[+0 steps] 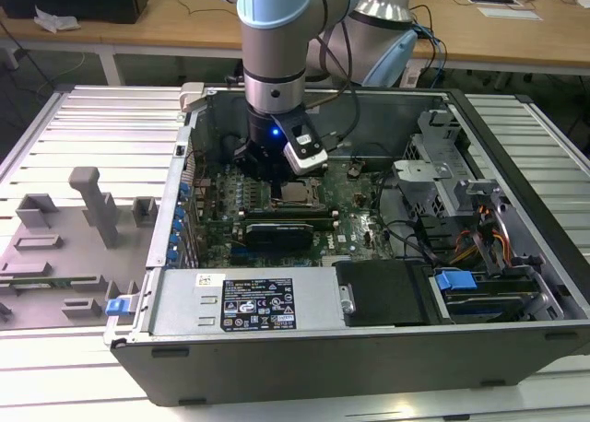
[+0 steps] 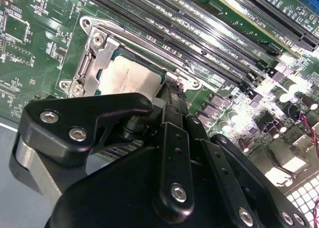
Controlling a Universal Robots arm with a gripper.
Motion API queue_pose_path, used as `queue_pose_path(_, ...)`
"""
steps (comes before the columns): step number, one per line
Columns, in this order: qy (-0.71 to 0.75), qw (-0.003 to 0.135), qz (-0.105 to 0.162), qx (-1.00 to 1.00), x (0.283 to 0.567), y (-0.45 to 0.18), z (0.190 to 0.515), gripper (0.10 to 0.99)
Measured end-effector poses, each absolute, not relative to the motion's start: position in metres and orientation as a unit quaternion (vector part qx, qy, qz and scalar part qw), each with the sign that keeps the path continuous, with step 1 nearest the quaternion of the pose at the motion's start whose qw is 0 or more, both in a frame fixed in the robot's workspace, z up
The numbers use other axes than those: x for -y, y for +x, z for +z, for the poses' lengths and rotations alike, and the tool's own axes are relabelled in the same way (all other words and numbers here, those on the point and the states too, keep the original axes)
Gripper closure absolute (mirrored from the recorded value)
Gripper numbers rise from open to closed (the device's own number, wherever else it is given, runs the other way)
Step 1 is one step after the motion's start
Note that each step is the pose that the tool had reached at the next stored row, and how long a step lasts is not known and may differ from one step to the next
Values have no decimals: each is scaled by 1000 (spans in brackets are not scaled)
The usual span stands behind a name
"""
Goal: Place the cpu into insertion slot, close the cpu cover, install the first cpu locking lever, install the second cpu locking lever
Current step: 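Close the cpu cover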
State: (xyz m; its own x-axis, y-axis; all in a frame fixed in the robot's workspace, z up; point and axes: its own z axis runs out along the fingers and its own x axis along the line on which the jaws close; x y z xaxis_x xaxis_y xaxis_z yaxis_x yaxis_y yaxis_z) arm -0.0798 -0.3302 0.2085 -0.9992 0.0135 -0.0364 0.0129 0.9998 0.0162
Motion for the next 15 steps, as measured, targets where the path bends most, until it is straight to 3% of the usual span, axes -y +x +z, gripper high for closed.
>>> queue_pose_path(15,6,18,22,-1000,330,-75,207,980)
